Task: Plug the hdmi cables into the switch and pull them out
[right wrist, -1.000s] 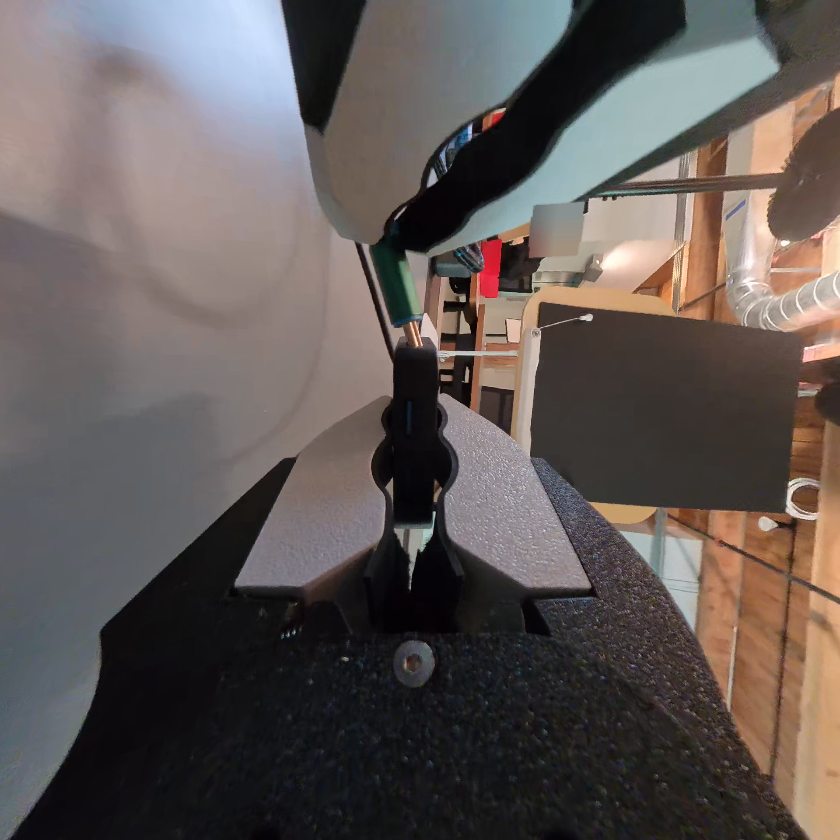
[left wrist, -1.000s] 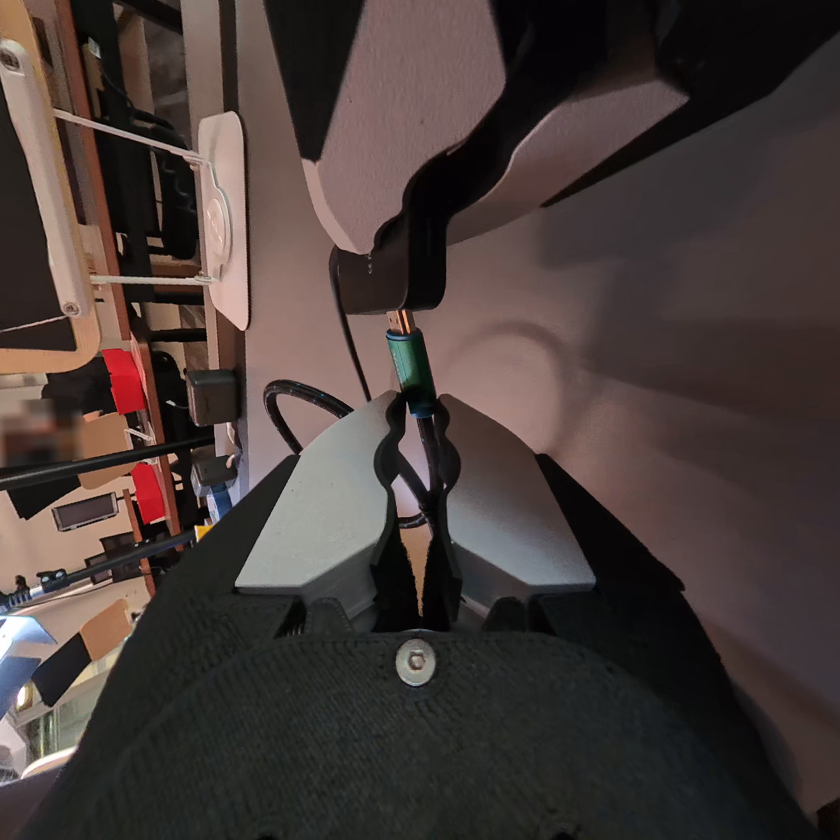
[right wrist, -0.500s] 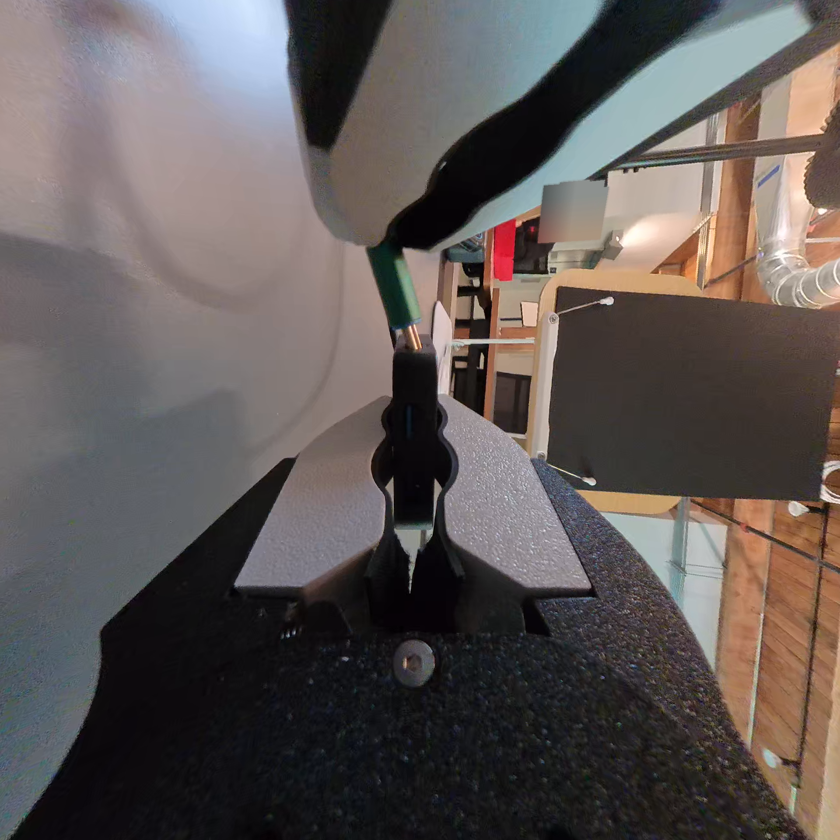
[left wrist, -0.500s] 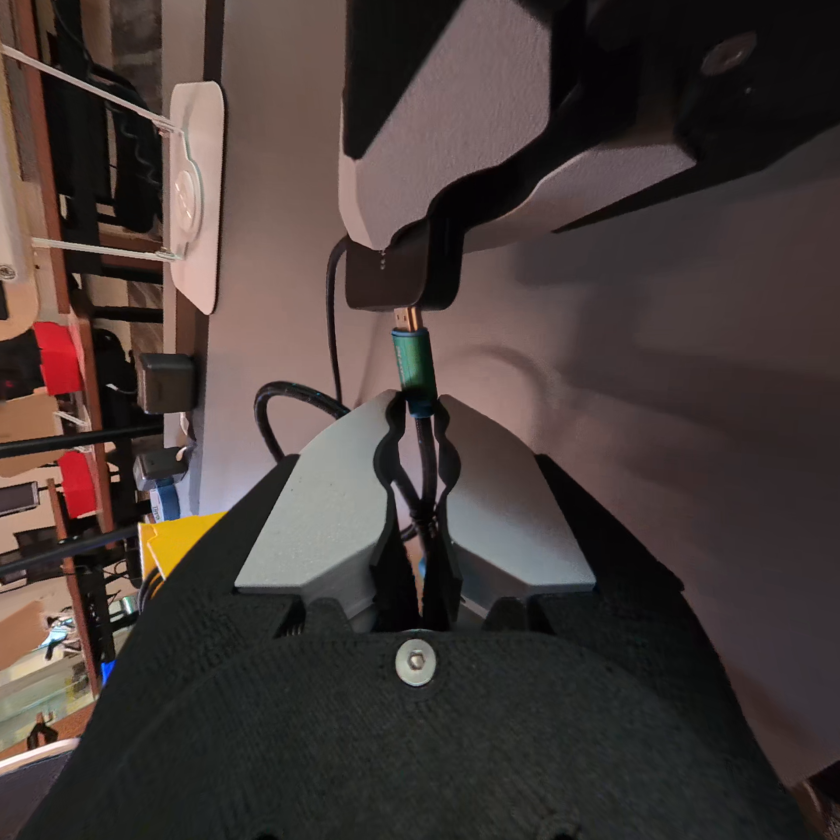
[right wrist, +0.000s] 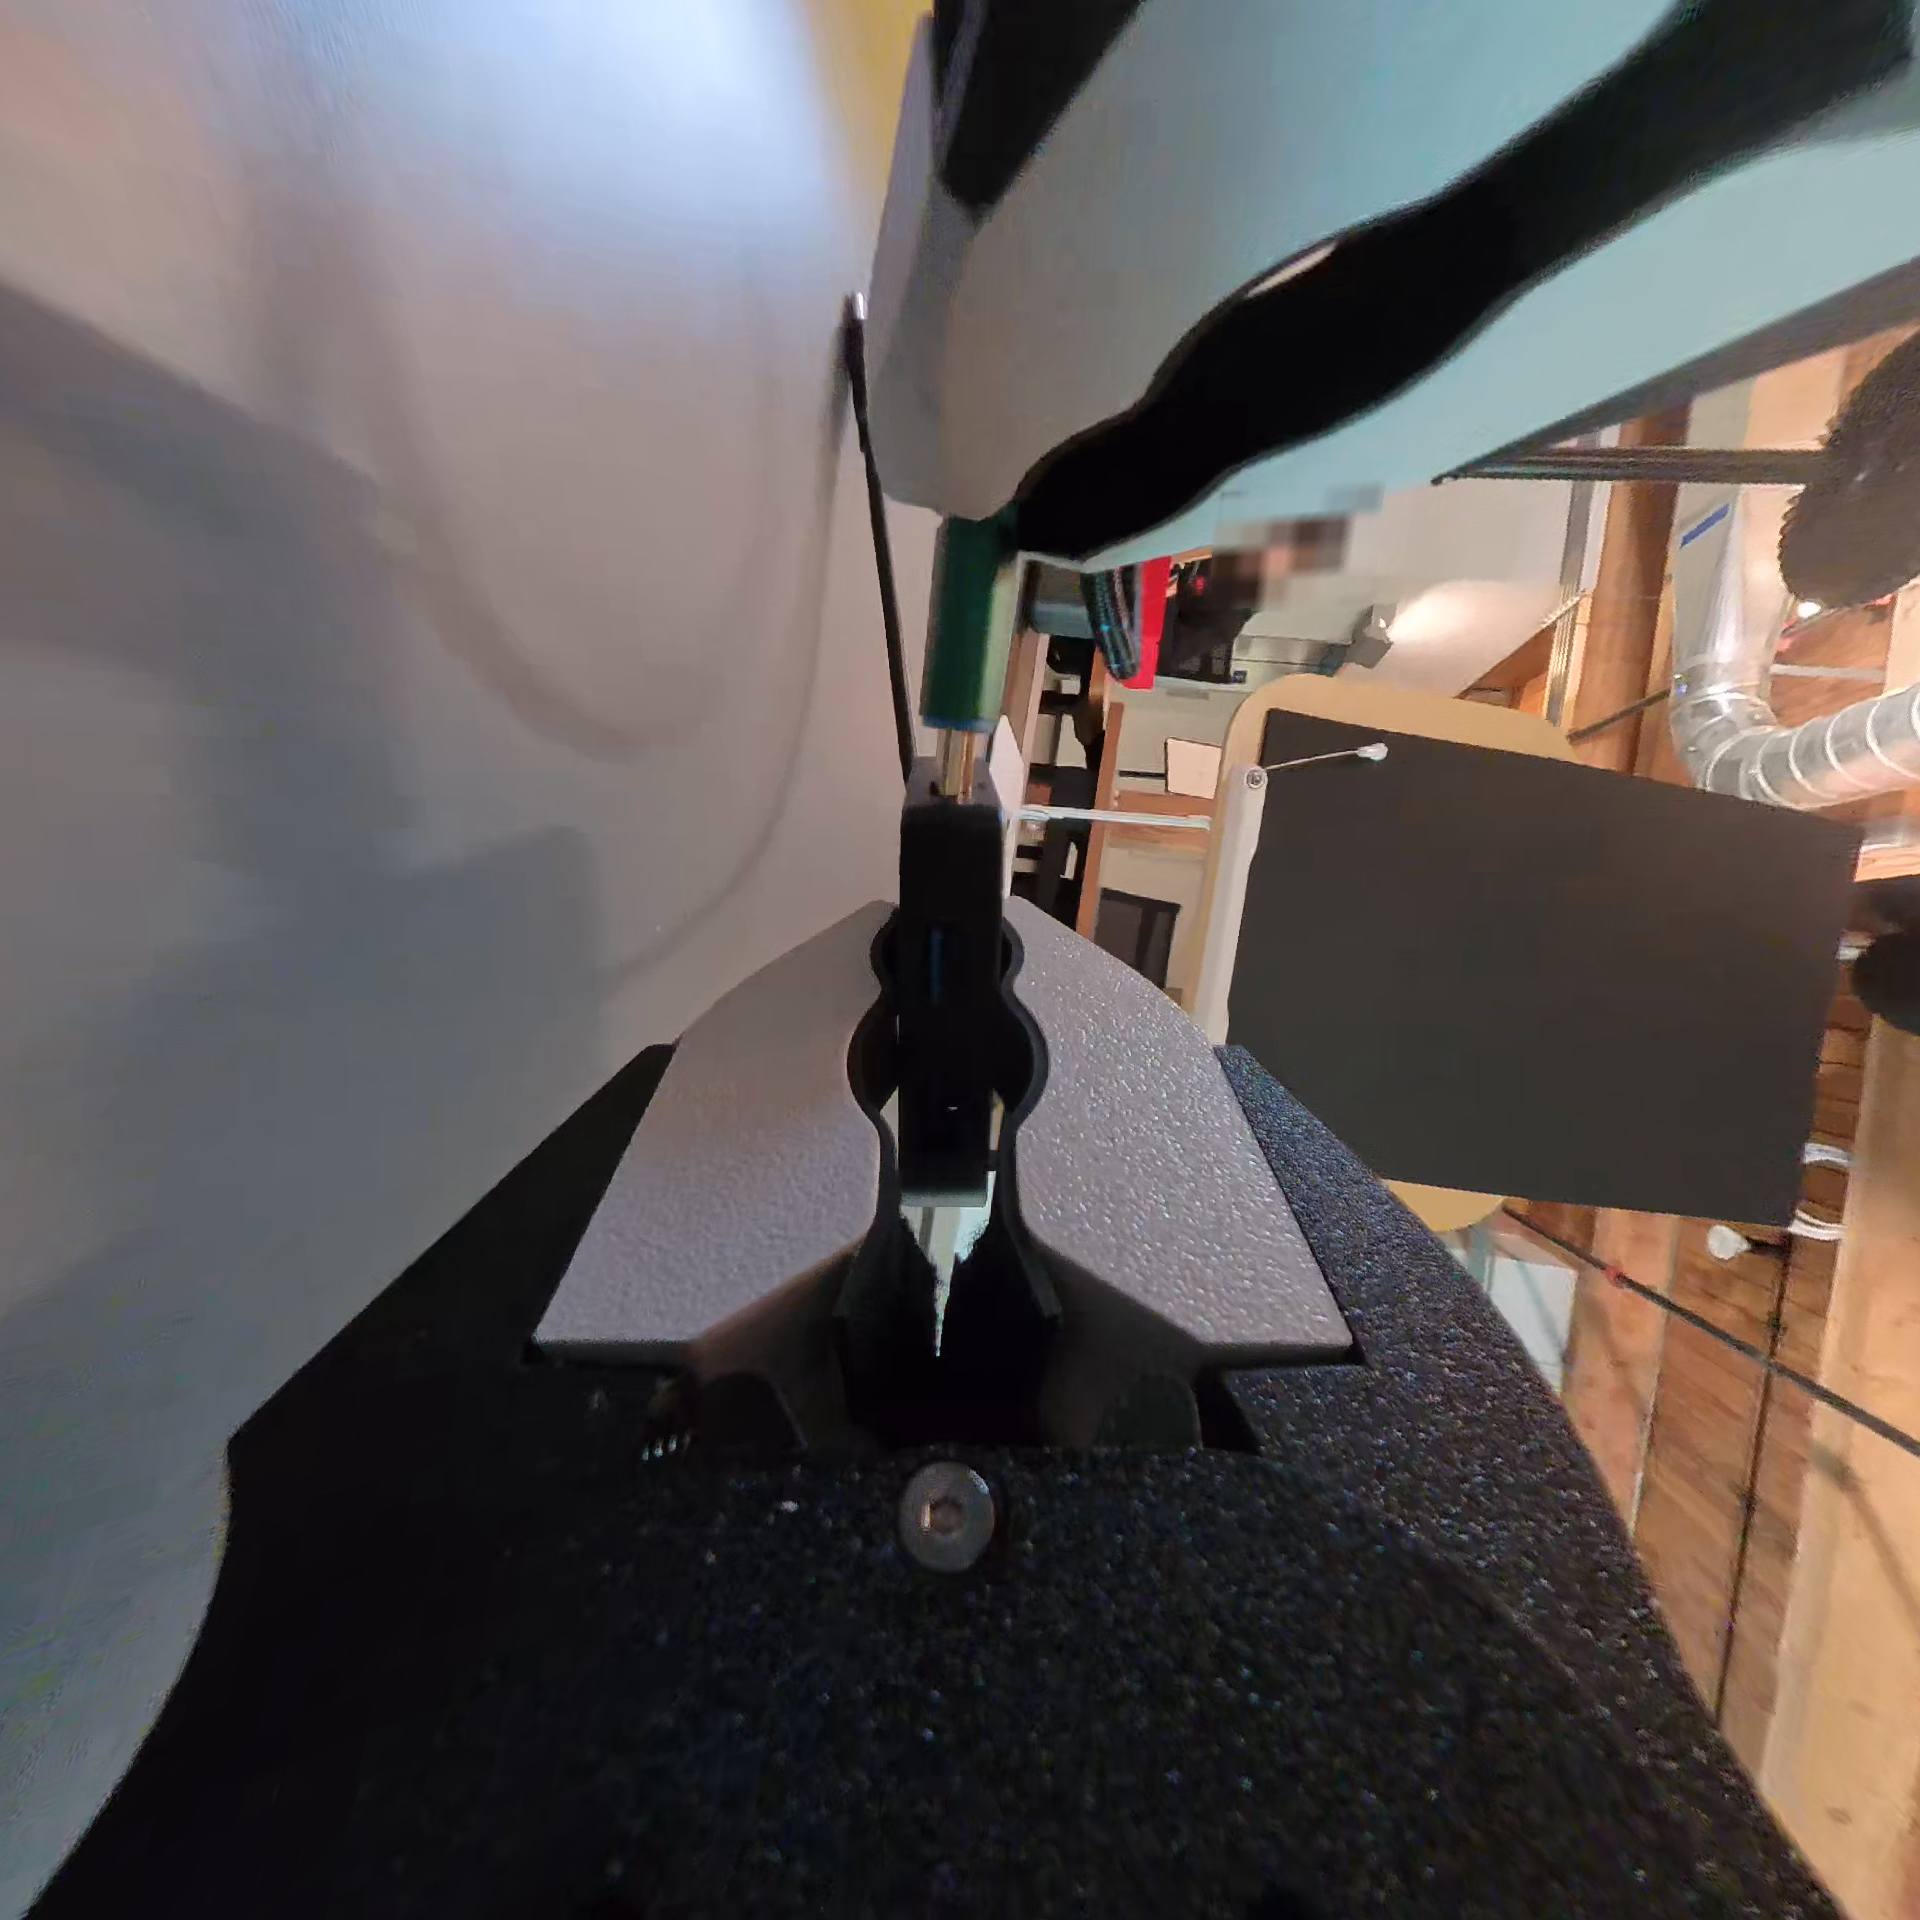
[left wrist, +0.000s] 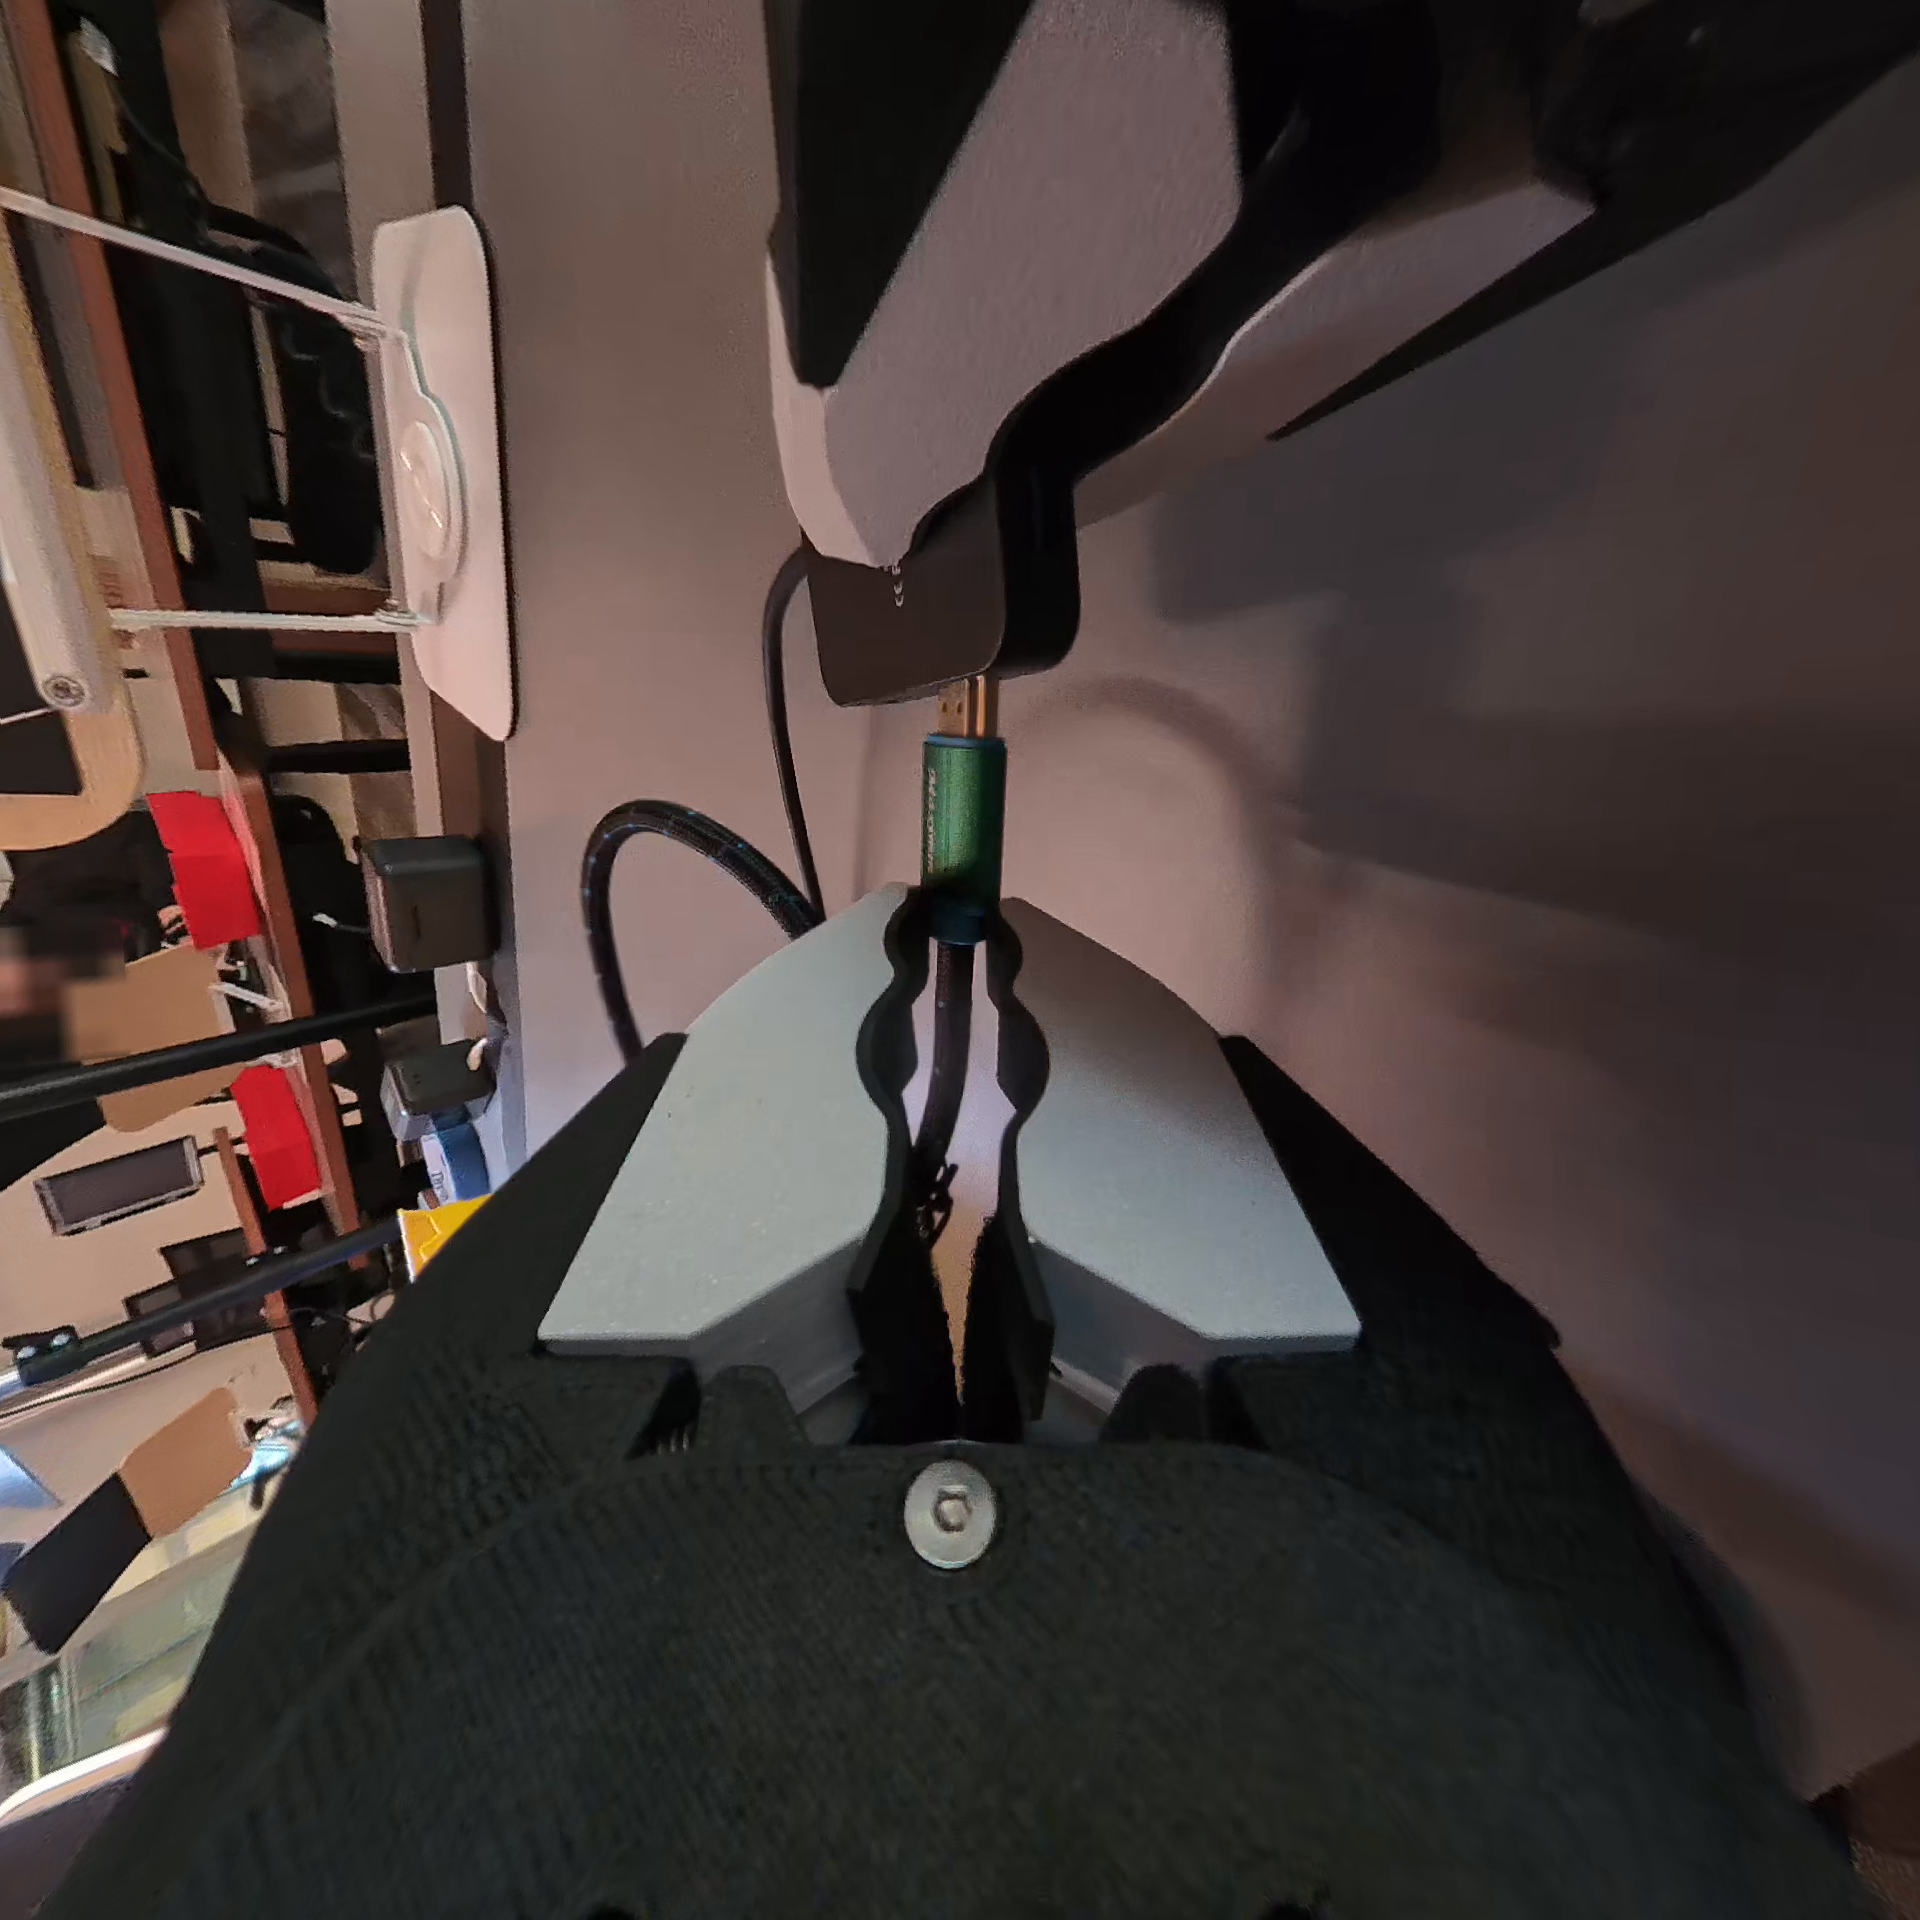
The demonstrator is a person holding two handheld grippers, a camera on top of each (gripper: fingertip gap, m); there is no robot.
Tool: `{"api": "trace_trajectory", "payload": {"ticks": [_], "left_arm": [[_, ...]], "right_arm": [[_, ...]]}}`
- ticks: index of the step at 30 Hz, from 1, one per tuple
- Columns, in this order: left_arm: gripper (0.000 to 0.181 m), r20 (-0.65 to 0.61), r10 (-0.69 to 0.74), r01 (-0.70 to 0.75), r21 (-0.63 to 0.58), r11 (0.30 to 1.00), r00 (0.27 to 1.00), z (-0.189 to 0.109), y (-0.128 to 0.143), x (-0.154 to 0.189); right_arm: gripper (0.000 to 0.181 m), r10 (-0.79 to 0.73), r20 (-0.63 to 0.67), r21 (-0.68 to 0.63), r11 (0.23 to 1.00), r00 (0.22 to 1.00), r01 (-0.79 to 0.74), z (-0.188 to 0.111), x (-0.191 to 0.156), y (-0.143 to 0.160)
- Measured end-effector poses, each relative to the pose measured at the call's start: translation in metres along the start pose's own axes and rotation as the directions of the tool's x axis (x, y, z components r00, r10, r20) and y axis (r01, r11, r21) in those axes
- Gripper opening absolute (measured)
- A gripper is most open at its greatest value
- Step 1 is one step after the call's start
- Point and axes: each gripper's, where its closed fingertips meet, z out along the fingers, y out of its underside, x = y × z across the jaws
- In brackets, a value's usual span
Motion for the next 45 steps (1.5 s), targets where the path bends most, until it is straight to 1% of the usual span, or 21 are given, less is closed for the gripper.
{"api": "trace_trajectory", "payload": {"ticks": [3,6,8,11,14,20,26,34,36,39,43,45], "left_arm": [[0.009,0.021,0.008,-0.007,-0.029,1.0,1.0,0.002,0.002,-0.003],[0.009,0.043,-0.029,0.033,-0.082,0.996,0.999,0.005,0.013,-0.009],[0.009,0.042,-0.064,0.067,-0.074,0.995,0.997,0.005,0.015,-0.011],[0.009,0.046,-0.074,0.076,-0.037,0.996,0.996,0.0,0.006,-0.012],[0.009,0.05,-0.07,0.07,-0.012,0.997,0.996,-0.002,-0.001,-0.011],[0.009,0.055,-0.059,0.06,-0.028,0.998,0.997,-0.001,0.0,-0.009],[0.009,0.078,-0.031,0.035,-0.053,0.998,0.997,-0.001,0.002,-0.009],[0.009,0.182,0.094,-0.077,-0.096,0.992,0.979,0.0,0.0,-0.014],[0.01,0.179,0.077,-0.063,-0.08,0.995,0.981,0.0,-0.001,-0.014],[0.009,0.211,0.083,-0.066,-0.086,0.994,0.974,-0.001,-0.002,-0.017],[0.009,0.217,0.113,-0.095,-0.09,0.991,0.97,0.0,-0.003,-0.017],[0.009,0.195,0.091,-0.08,-0.067,0.995,0.977,-0.002,-0.005,-0.015]], "right_arm": [[0.013,0.01,-0.006,-0.01,1.0,1.0,-0.01,0.002,0.002,0.001],[0.013,0.036,-0.022,-0.043,0.998,0.999,-0.037,0.002,0.006,0.01],[0.013,0.071,-0.023,-0.035,0.997,0.997,-0.071,0.0,0.008,0.01],[0.013,0.055,-0.031,-0.05,0.997,0.998,-0.056,0.003,0.009,0.009],[0.013,0.071,-0.034,-0.053,0.996,0.997,-0.073,0.005,0.011,0.009],[0.013,0.048,-0.034,-0.056,0.997,0.998,-0.05,0.005,0.01,0.005],[0.013,0.035,-0.042,-0.057,0.998,0.999,-0.037,0.005,0.011,0.003],[0.013,0.082,-0.004,-0.073,0.994,0.997,-0.083,0.007,0.008,0.004],[0.013,0.077,-0.01,-0.082,0.994,0.997,-0.078,0.007,0.008,0.005],[0.013,0.104,-0.019,-0.092,0.99,0.994,-0.105,0.007,0.011,0.006],[0.012,0.05,-0.026,-0.102,0.993,0.998,-0.052,0.006,0.01,0.006],[0.012,0.031,-0.033,-0.101,0.994,0.999,-0.034,0.006,0.01,0.006]]}}
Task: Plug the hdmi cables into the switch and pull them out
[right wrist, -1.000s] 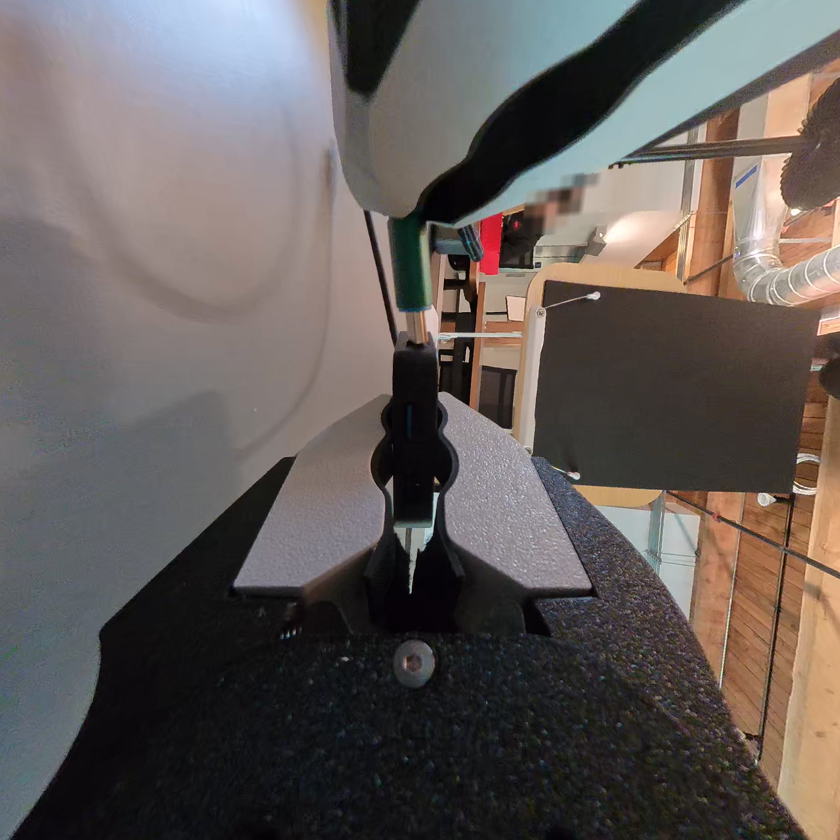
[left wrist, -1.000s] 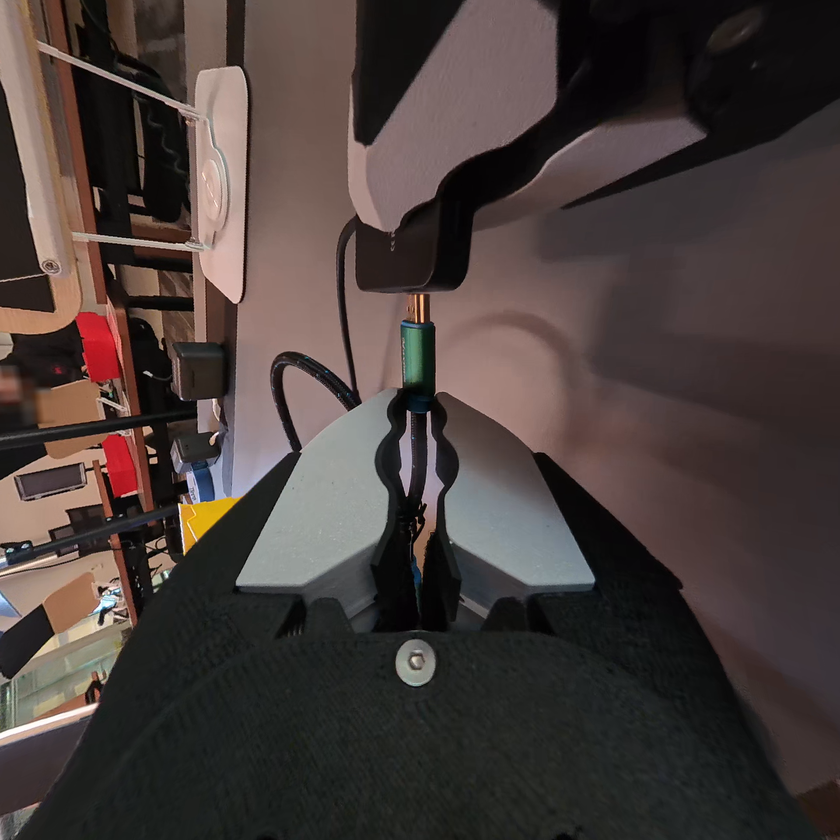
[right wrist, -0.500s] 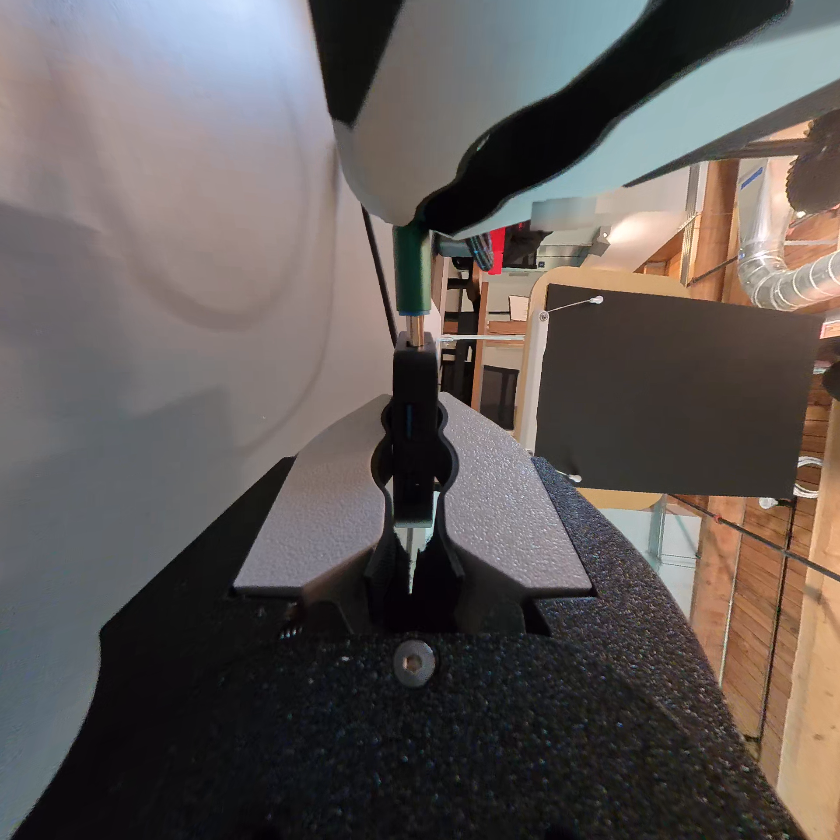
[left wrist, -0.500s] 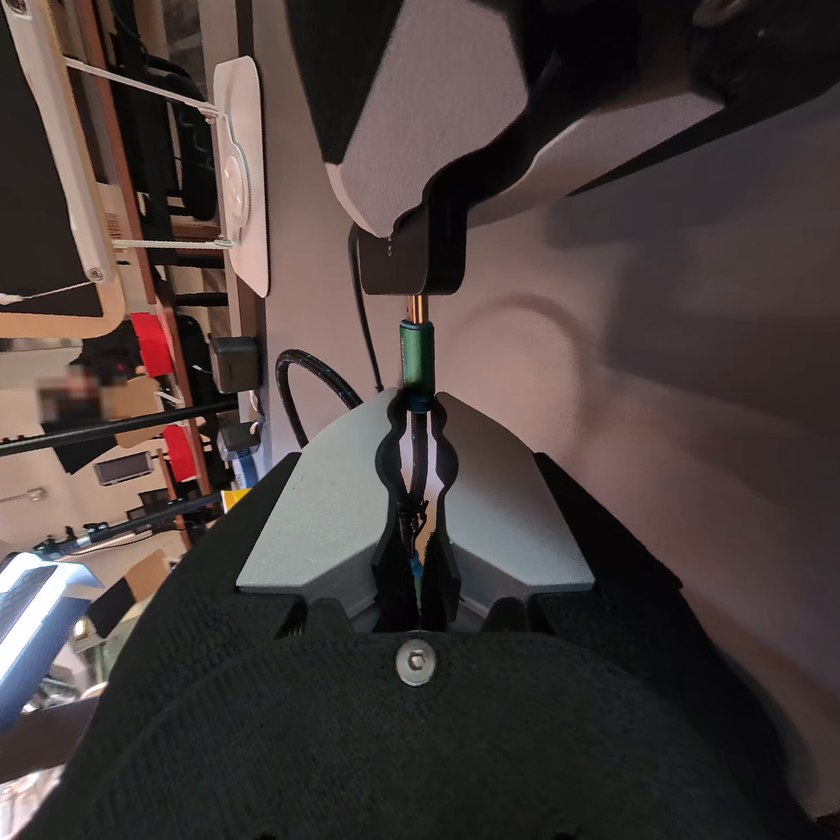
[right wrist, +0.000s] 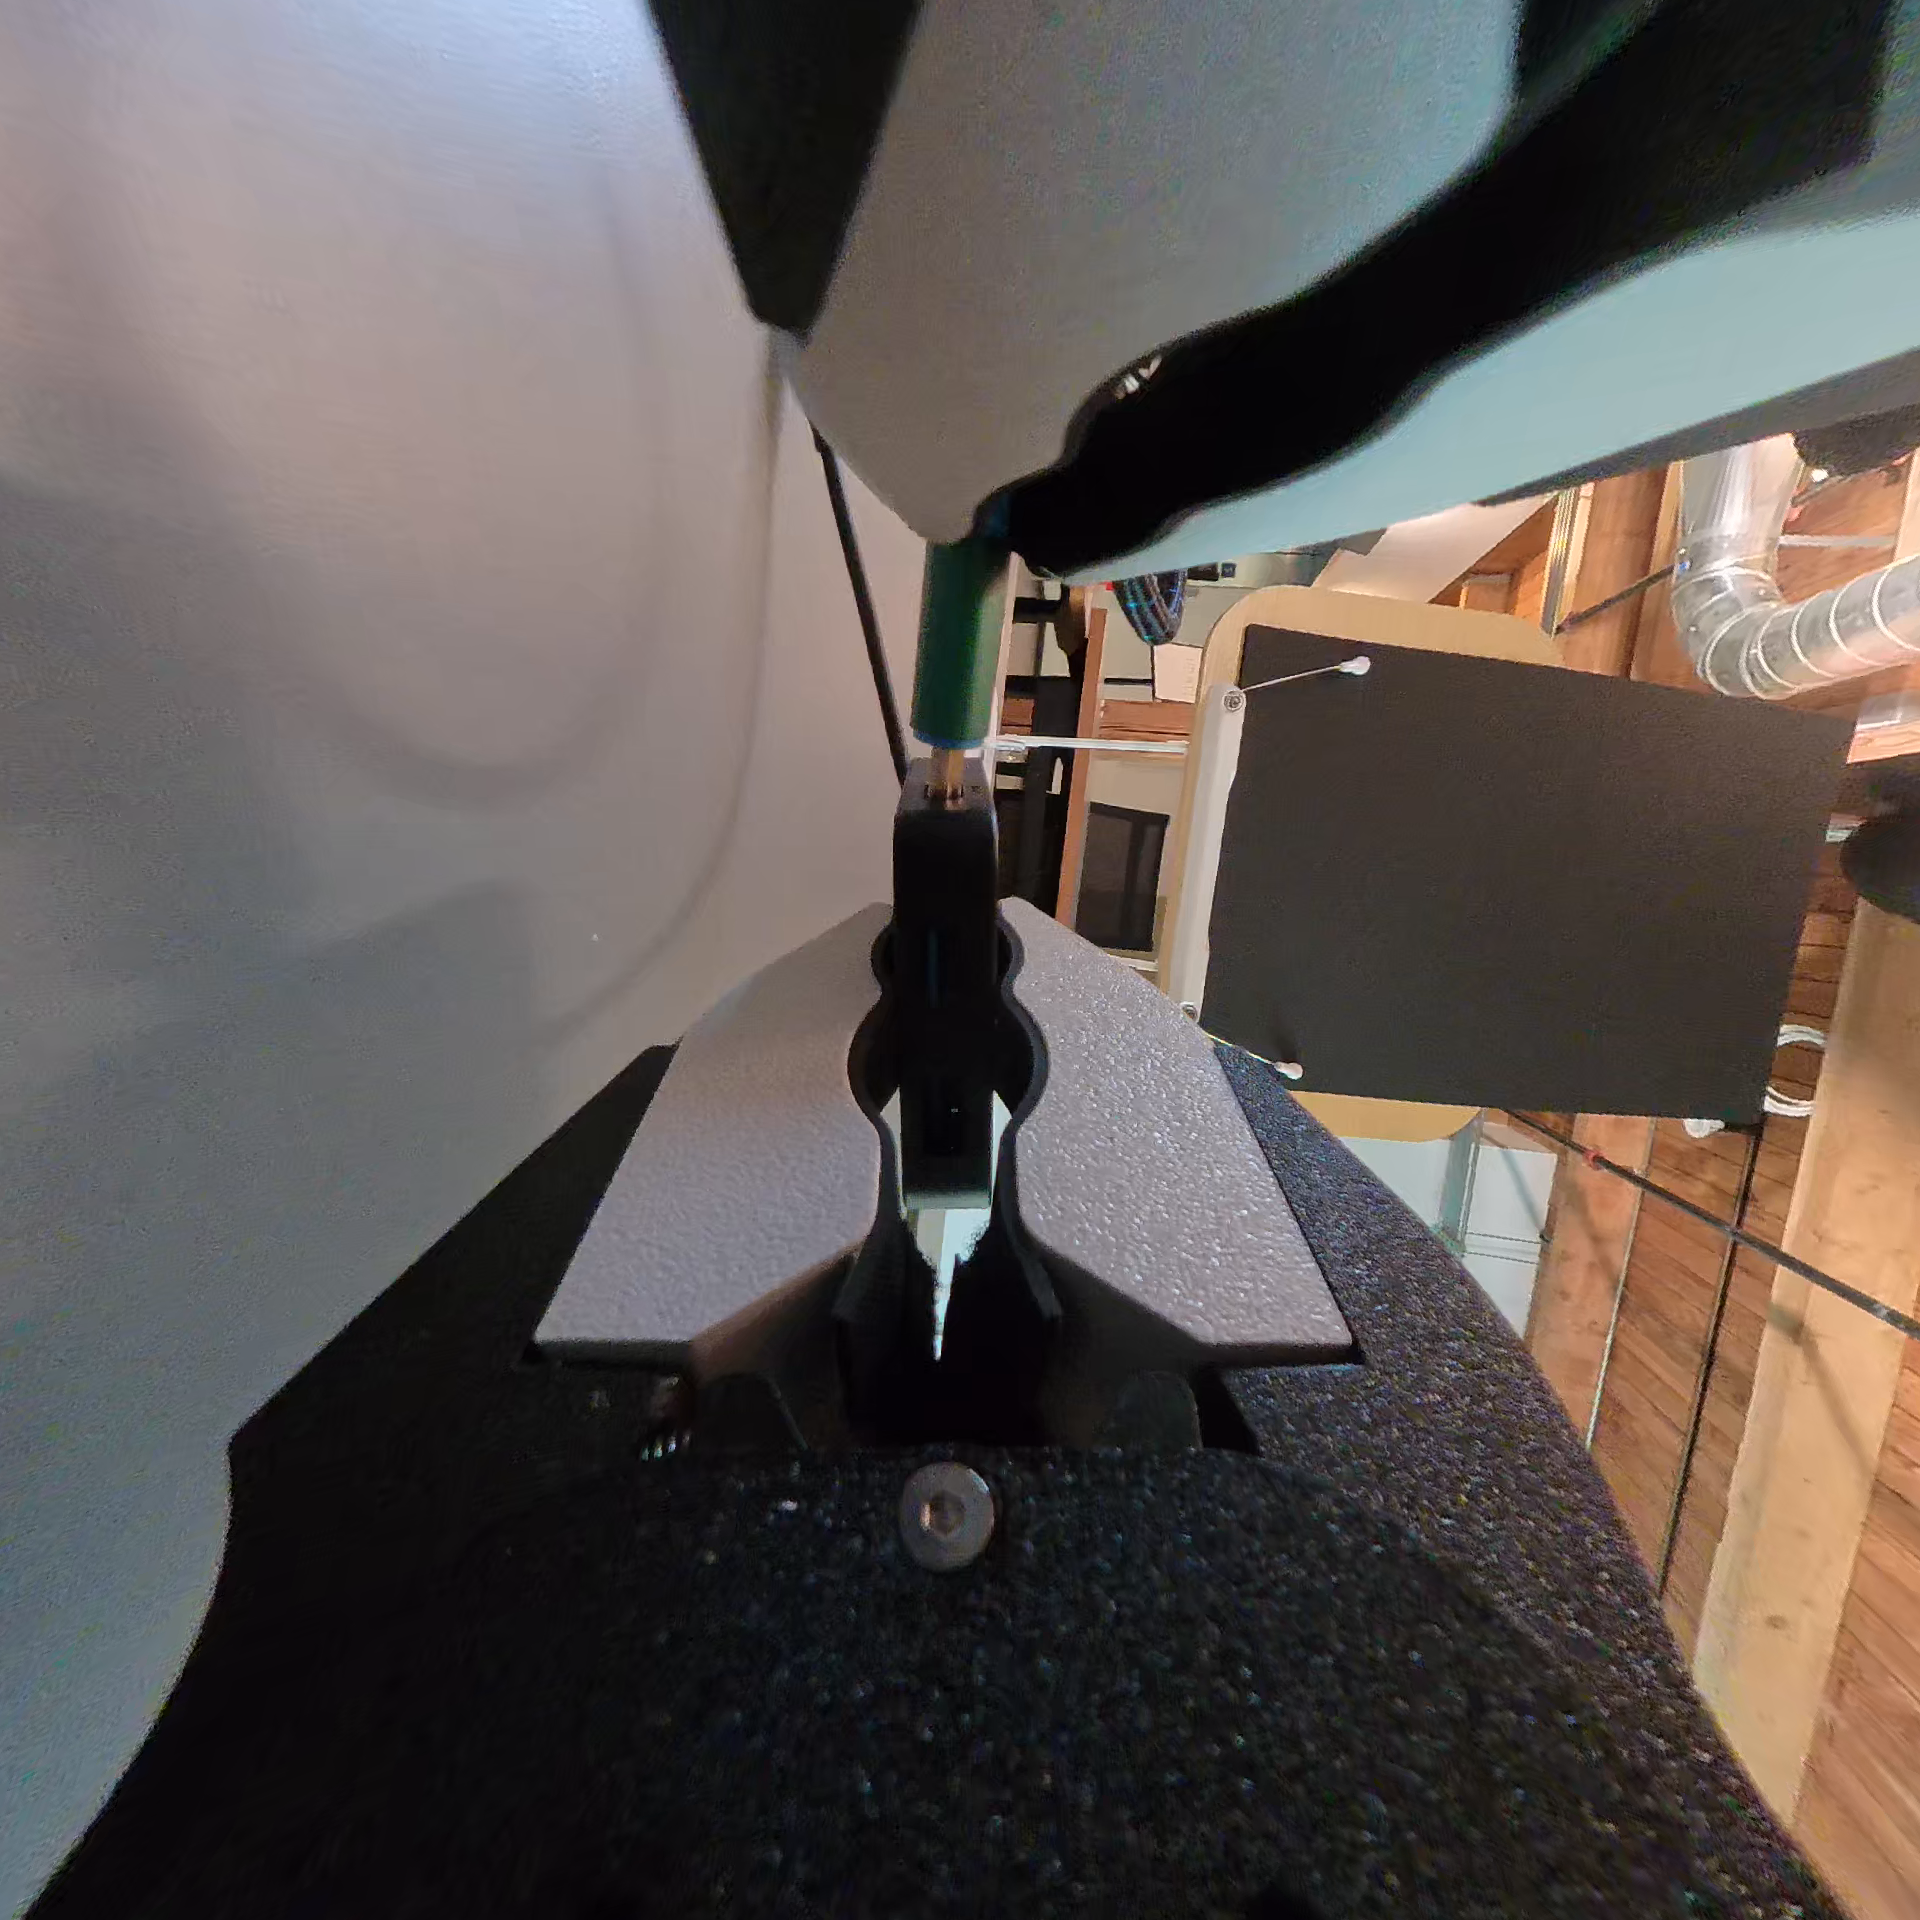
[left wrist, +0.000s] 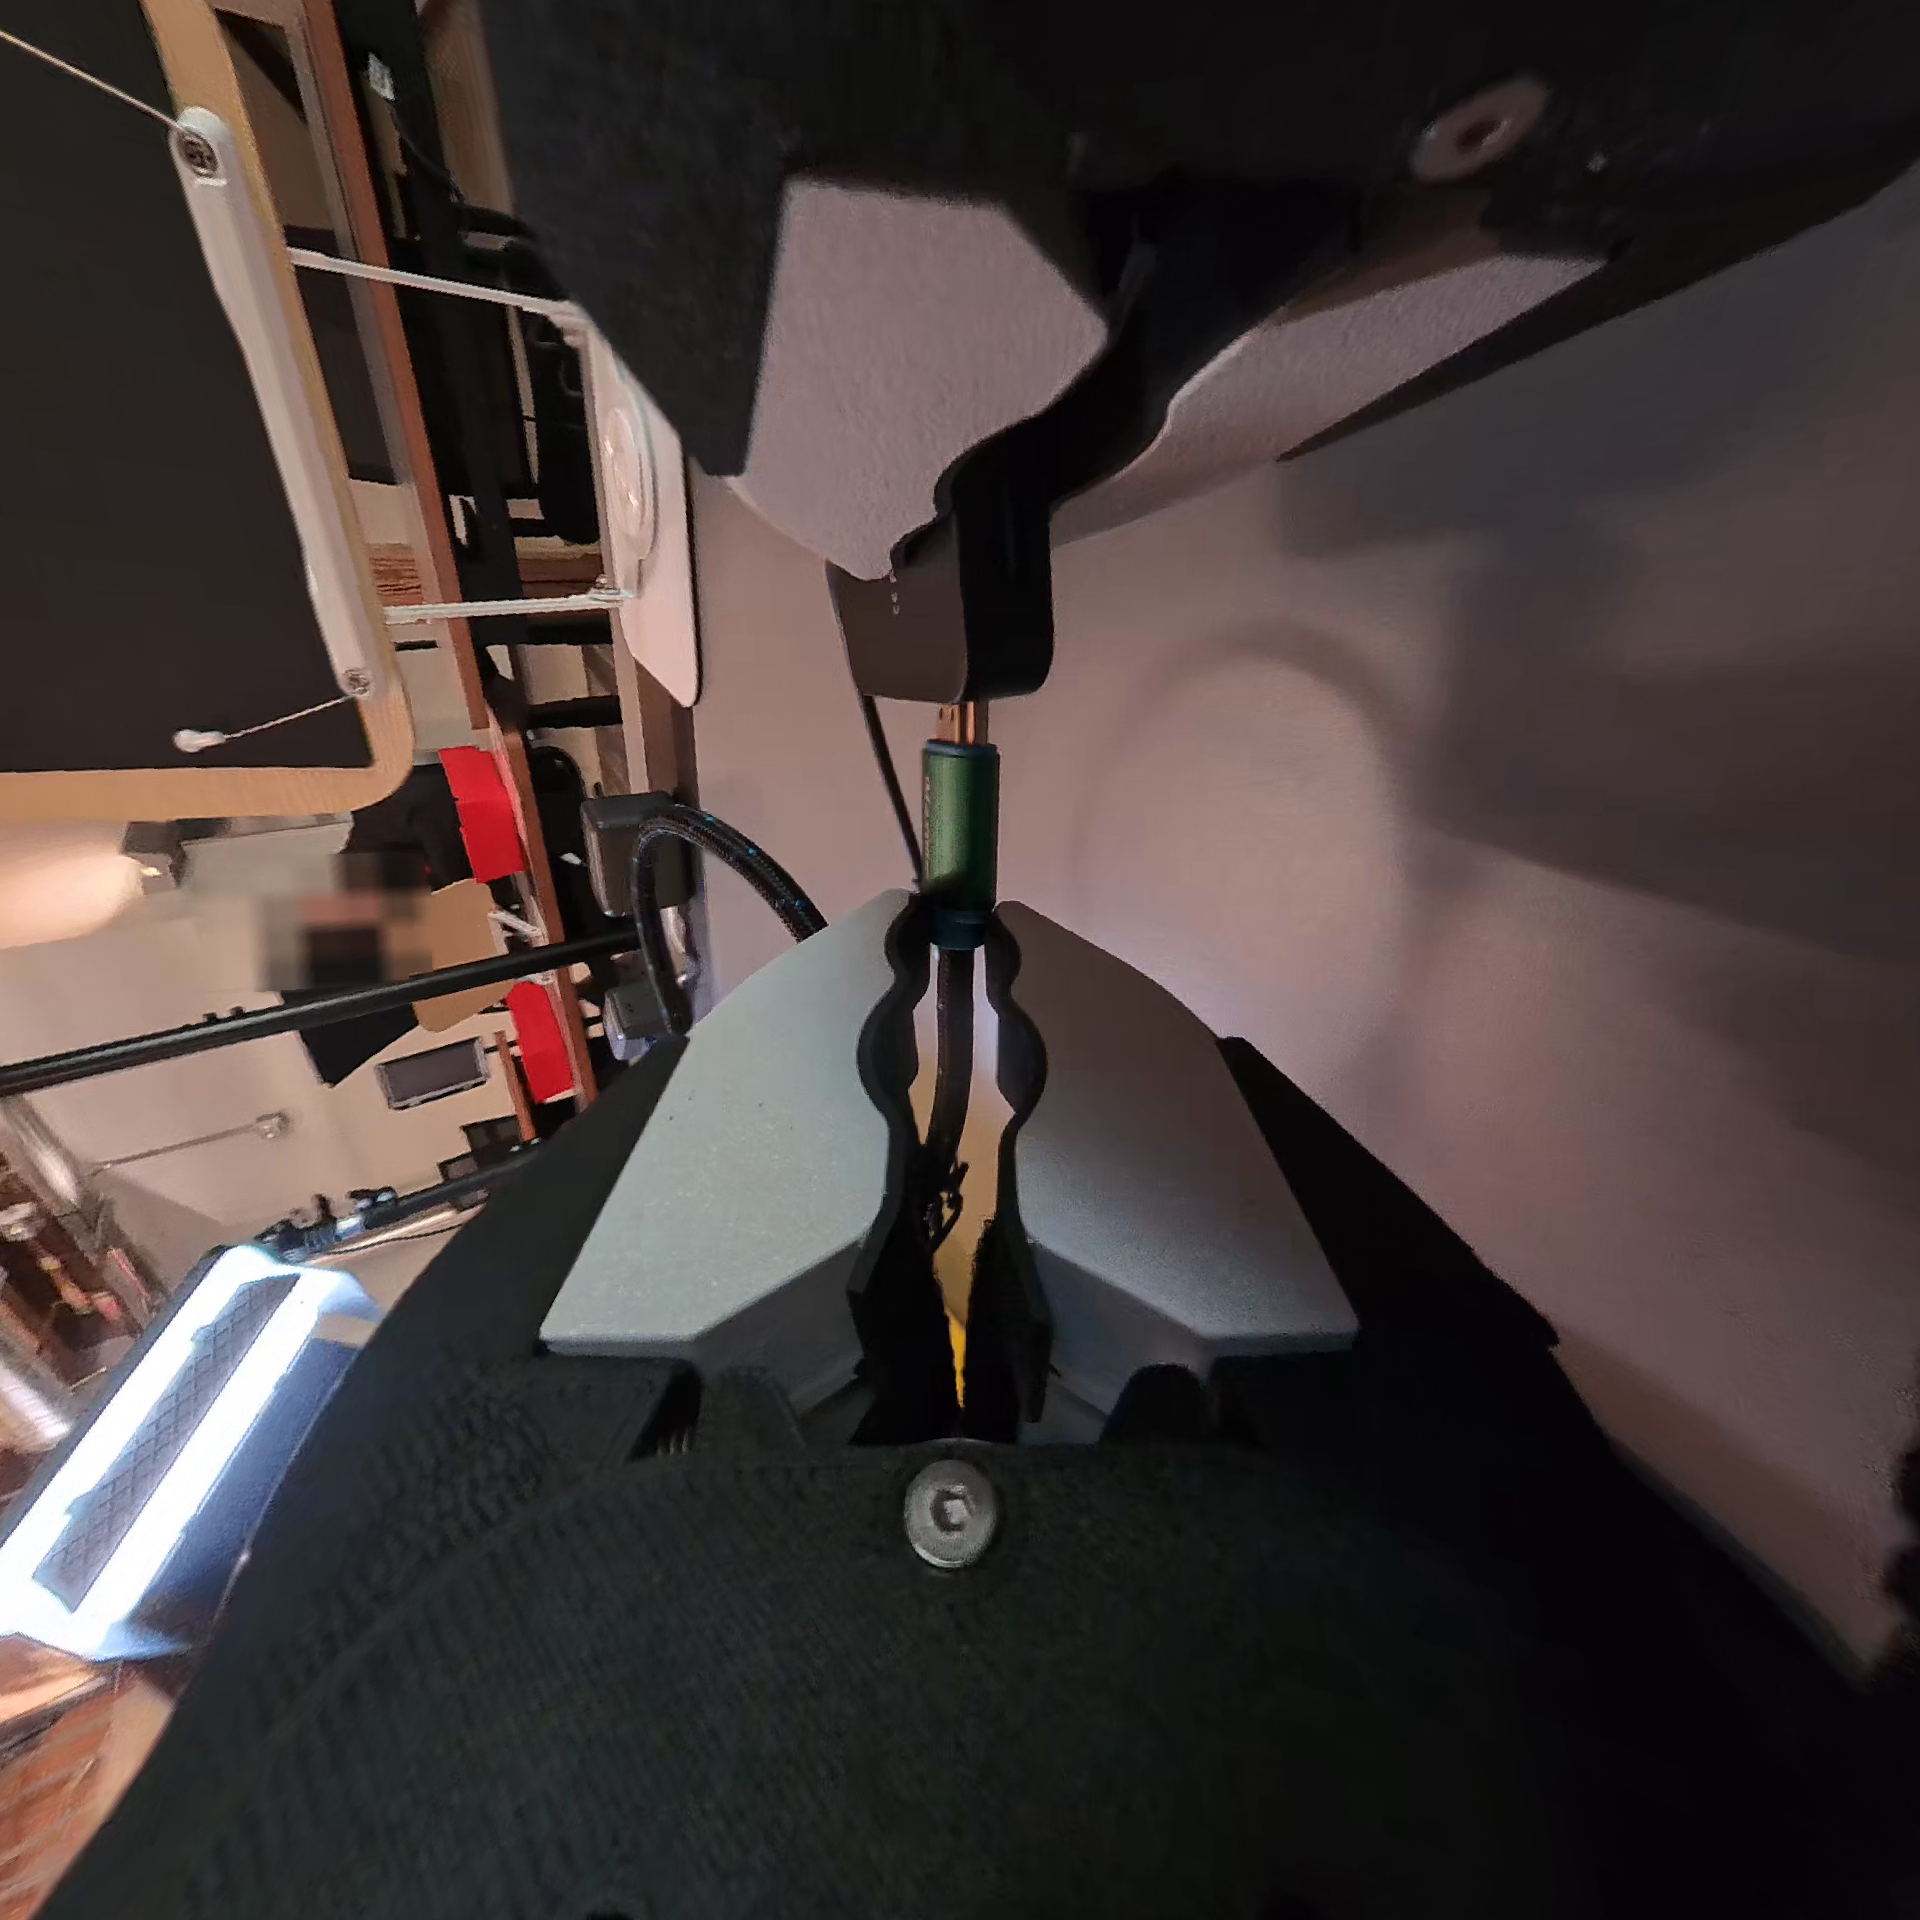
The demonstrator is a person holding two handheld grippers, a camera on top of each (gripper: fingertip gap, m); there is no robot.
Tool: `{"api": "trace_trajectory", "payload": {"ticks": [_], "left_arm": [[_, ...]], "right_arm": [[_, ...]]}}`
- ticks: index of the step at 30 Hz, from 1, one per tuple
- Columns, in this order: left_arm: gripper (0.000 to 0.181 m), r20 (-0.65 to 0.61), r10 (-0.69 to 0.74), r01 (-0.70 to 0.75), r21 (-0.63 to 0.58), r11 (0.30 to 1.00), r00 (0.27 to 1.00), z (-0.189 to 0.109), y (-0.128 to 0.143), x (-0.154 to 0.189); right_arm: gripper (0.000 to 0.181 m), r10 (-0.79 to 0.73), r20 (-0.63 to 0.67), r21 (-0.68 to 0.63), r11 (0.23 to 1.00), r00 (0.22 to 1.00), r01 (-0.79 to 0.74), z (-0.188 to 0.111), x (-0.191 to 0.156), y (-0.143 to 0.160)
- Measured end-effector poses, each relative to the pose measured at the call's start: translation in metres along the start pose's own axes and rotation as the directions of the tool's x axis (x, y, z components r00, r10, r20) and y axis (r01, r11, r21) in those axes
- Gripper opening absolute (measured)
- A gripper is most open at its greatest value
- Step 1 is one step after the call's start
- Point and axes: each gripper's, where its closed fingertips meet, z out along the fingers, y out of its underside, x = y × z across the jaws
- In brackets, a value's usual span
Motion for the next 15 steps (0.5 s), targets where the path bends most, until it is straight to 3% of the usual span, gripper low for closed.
{"api": "trace_trajectory", "payload": {"ticks": [15], "left_arm": [[0.009,-0.004,-0.103,0.101,0.202,0.974,0.995,-0.009,-0.013,-0.007]], "right_arm": [[0.012,0.101,-0.017,0.057,0.993,0.995,-0.1,-0.001,0.007,0.005]]}}
